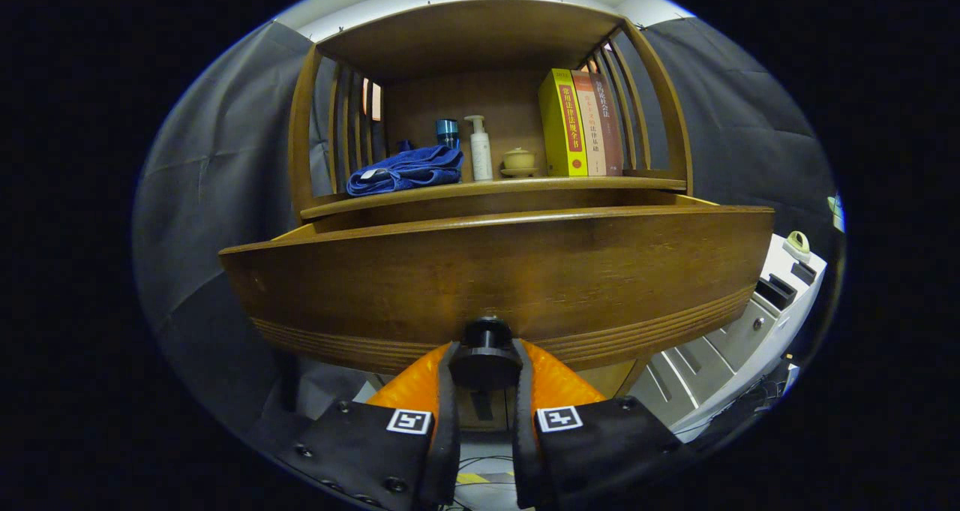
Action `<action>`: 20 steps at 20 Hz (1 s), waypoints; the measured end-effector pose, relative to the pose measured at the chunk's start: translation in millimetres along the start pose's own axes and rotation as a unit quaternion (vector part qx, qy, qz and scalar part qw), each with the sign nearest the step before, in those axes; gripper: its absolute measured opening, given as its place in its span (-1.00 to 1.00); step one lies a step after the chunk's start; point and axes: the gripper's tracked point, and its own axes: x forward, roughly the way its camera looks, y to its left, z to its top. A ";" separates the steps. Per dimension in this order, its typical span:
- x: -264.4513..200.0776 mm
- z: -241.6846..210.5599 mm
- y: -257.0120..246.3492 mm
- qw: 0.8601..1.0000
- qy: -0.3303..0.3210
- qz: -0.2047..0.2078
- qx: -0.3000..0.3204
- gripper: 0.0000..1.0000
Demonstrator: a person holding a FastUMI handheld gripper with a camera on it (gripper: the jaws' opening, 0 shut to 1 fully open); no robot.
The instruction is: Pull open the drawer, take out the items inside it, and place them on the countertop above the cabinet.
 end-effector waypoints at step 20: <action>-69.2 -36.8 -4.0 1.000 0.027 -0.004 -0.006 -0.40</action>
